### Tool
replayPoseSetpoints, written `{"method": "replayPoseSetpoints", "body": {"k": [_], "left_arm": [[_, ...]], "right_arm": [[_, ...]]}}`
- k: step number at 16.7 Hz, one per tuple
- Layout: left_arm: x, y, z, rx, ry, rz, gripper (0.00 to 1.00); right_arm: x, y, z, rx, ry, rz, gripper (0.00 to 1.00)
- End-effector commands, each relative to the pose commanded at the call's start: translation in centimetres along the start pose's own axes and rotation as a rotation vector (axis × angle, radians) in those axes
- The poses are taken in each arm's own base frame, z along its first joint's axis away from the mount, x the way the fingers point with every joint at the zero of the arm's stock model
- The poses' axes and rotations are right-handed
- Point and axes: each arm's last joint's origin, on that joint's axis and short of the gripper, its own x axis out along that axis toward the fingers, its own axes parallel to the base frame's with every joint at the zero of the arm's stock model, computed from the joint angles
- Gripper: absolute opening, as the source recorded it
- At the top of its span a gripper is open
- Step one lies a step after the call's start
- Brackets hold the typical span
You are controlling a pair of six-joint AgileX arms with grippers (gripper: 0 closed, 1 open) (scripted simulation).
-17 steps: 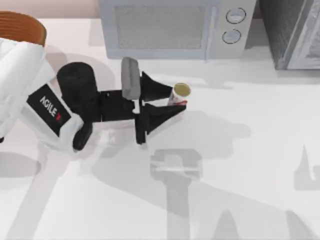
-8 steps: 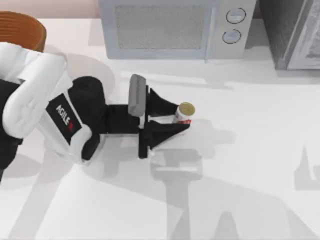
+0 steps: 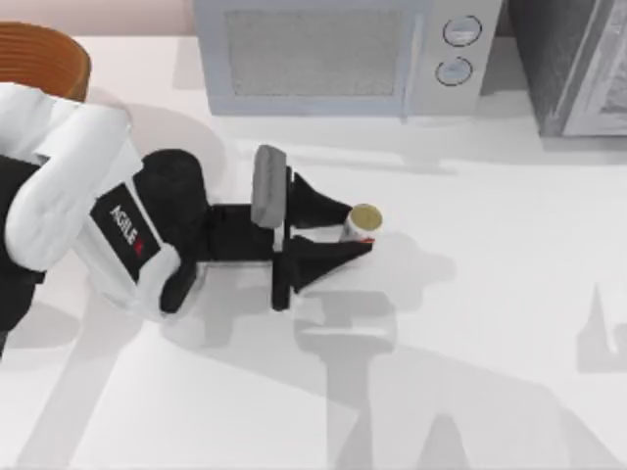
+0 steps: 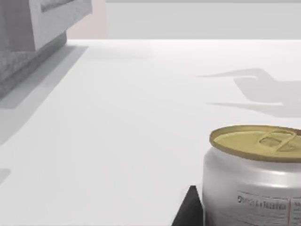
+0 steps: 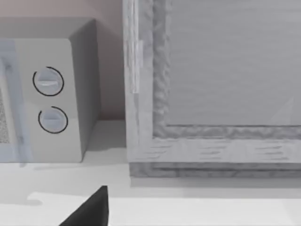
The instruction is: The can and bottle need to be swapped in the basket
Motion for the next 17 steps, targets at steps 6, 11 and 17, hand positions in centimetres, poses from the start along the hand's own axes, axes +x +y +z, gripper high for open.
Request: {"method": "replayPoseSetpoints", "body": {"k": [6,11,17], "left_arm": [[0.00,0.00,0.00,0.000,0.000,0.000,0.98],[0.00,0.00,0.00,0.000,0.000,0.000,1.00],[-0.34,0.08,0.19,-0.007,0.002,0.016,1.00]], "right_arm": [[0.00,0.00,0.00,0.000,0.000,0.000,1.00],[0.00,0.00,0.00,0.000,0.000,0.000,1.00],[0.00,0.00,0.00,0.000,0.000,0.000,1.00]]}}
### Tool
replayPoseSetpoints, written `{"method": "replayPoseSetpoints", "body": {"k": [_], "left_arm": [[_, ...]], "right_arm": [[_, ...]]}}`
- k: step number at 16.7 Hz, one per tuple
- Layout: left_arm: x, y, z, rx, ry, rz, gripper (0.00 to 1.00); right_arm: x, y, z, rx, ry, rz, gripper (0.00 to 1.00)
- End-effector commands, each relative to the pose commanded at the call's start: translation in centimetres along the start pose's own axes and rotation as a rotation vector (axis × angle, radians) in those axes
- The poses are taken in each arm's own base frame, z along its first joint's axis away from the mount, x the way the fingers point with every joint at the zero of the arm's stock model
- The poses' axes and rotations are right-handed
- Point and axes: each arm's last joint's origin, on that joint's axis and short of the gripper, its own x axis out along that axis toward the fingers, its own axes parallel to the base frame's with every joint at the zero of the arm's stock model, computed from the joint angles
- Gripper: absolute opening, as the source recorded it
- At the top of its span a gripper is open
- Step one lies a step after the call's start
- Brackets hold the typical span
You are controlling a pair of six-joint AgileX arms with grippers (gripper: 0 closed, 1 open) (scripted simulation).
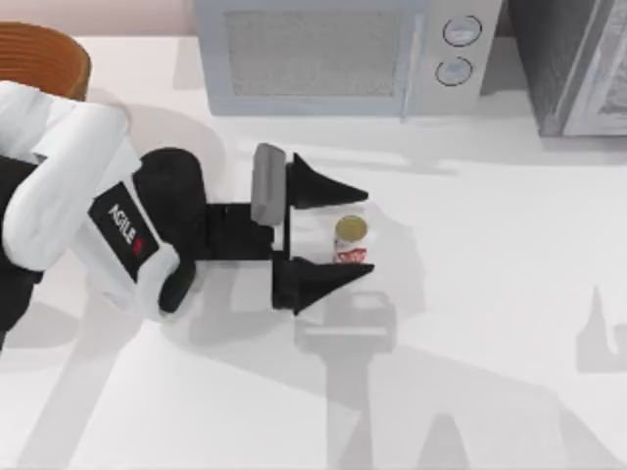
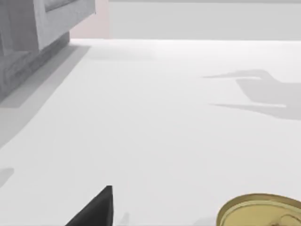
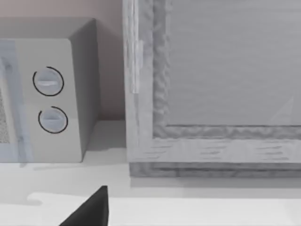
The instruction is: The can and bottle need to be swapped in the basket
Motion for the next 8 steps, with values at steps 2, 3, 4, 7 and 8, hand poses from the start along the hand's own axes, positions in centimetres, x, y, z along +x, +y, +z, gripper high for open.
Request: {"method": "replayPoseSetpoints", "body": {"k": [2,3,4,7,8], "left_arm": [[-0.9,0.1,1.1,-0.027,0.009,0.059,1.00],[-1.6,0.1,2.0,-0.044,0.014,0.102,1.00],[-2.4,0.1,3.1,-0.059,0.020,0.152,1.00],[-5.1,-0.8,7.9,-0.090,0.034,0.330,1.00],[-6.1,-1.5,9.8,-0.094,0.037,0.397,1.00]], "right_arm": [[0.0,0.0,0.0,0.000,0.000,0.000,1.00],[0.0,0.0,0.0,0.000,0.000,0.000,1.00],[0.0,0.0,0.0,0.000,0.000,0.000,1.00],[0.0,0.0,0.0,0.000,0.000,0.000,1.00],[0.0,0.0,0.0,0.000,0.000,0.000,1.00]]}}
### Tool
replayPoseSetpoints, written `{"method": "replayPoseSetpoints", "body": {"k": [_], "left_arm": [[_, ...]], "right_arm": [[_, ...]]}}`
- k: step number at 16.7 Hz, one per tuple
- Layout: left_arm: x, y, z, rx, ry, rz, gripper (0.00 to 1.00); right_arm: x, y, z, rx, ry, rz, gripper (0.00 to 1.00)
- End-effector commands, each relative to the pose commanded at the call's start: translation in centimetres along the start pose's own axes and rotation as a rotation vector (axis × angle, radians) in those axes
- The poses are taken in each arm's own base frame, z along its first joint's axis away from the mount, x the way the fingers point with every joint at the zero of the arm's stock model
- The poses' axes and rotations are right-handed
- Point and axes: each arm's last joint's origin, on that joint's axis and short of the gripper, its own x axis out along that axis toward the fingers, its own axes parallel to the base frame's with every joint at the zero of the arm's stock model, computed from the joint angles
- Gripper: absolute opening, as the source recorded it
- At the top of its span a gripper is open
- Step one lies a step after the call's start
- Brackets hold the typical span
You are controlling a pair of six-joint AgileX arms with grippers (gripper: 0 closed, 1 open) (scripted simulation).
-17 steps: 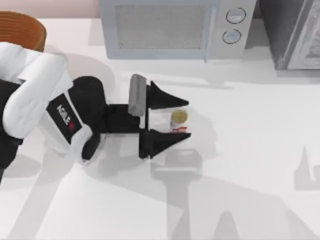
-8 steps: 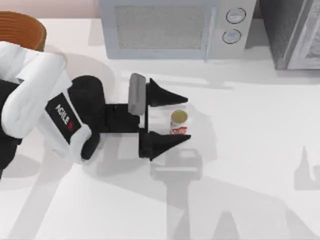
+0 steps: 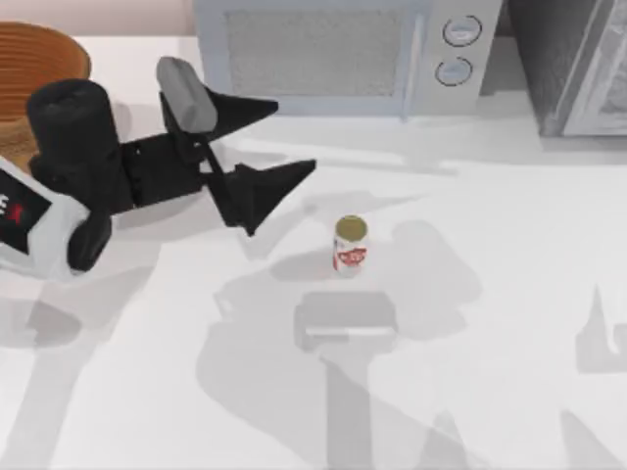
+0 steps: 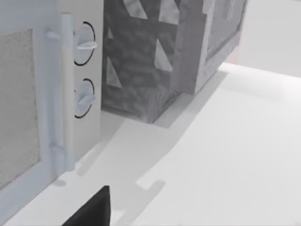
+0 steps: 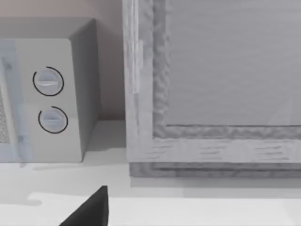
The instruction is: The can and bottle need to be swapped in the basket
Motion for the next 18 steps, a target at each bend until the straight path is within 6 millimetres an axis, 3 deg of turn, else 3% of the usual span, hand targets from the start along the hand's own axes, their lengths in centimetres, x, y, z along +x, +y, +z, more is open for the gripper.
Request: {"method": "replayPoseSetpoints", "body": {"k": [4,6,8,10,13,18], "left_arm": [[-6.2,-3.9,6.9,0.007,-0.010,0.284,1.00],[-9.5,-7.0,9.1,0.019,-0.022,0.428,1.00],[-12.6,-10.4,10.0,0.034,-0.039,0.567,1.00],[-15.2,-13.6,9.8,0.049,-0.058,0.699,1.00],[-18.0,-17.4,7.8,0.064,-0.087,0.876,1.00],[-20.0,-20.0,3.3,0.060,-0.110,1.093,1.00]], "right_arm": [[0.0,0.0,0.0,0.000,0.000,0.000,1.00],[0.0,0.0,0.0,0.000,0.000,0.000,1.00],[0.0,0.0,0.0,0.000,0.000,0.000,1.00],[0.0,0.0,0.0,0.000,0.000,0.000,1.00],[0.0,0.0,0.0,0.000,0.000,0.000,1.00],[0.0,0.0,0.0,0.000,0.000,0.000,1.00]]}}
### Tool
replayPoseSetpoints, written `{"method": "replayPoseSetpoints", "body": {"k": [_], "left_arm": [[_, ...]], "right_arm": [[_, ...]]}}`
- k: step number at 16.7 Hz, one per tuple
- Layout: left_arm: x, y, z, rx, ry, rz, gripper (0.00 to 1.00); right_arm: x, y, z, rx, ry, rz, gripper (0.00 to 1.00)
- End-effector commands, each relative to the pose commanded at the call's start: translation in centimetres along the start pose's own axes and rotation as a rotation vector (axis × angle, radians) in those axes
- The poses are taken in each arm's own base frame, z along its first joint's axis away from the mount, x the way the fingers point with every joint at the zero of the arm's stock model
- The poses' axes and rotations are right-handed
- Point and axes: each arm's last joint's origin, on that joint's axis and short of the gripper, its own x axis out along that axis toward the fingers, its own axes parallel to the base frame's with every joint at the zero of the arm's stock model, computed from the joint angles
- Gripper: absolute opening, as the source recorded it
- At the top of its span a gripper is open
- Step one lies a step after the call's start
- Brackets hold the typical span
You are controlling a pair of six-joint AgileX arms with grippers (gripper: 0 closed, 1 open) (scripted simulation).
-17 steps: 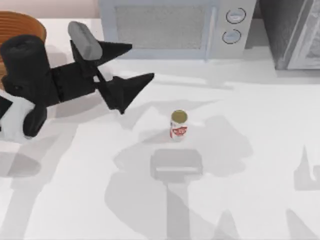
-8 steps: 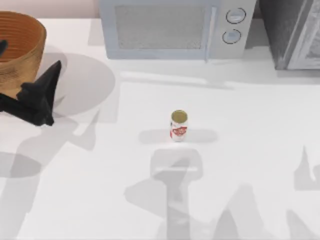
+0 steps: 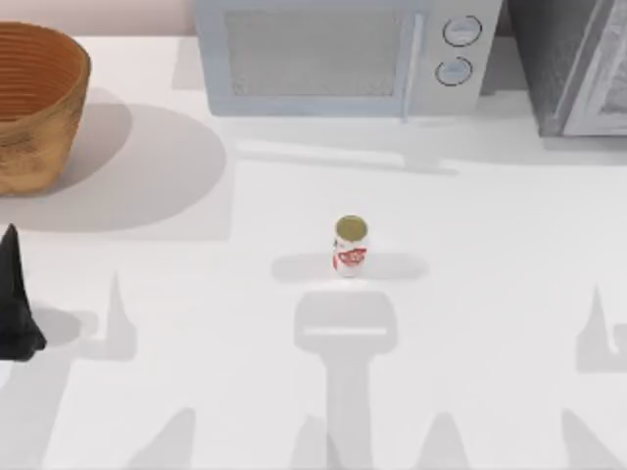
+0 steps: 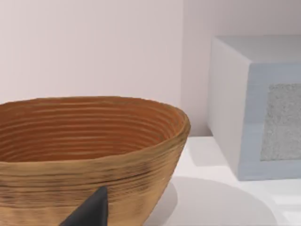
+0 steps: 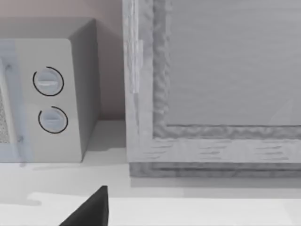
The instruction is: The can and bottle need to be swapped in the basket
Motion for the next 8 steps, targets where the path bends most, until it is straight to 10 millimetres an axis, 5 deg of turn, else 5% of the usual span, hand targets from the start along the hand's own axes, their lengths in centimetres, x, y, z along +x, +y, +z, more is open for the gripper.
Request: {"method": "replayPoseSetpoints", "body": {"k": [8], "left_arm": [[-0.6,0.3,-2.1,-0.005,0.013,0.083,1.00]], "right_arm": [[0.0,0.0,0.0,0.000,0.000,0.000,1.00]]}}
